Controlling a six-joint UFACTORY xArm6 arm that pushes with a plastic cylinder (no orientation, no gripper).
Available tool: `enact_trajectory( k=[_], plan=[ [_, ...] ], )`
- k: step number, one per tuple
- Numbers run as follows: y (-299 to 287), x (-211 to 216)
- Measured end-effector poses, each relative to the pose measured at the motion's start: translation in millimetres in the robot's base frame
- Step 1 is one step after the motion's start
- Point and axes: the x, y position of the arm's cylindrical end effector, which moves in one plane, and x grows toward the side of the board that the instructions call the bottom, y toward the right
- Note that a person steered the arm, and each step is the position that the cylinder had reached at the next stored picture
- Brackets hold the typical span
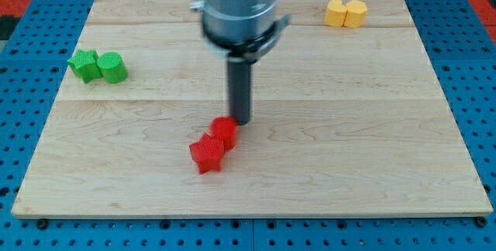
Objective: Push the red circle with the red star towards up
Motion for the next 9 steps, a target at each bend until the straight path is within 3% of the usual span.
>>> enact_trajectory(
  k=[1, 2, 3, 4, 5, 7, 9],
  plan=[
    [-58.2, -2.2],
    [-52.4, -24.9],
    [-104.9, 18.1],
    [-105.2, 97.8],
    [-84.5, 126.1],
    [-1.3, 126.8],
    [-33.7, 115.0]
  ],
)
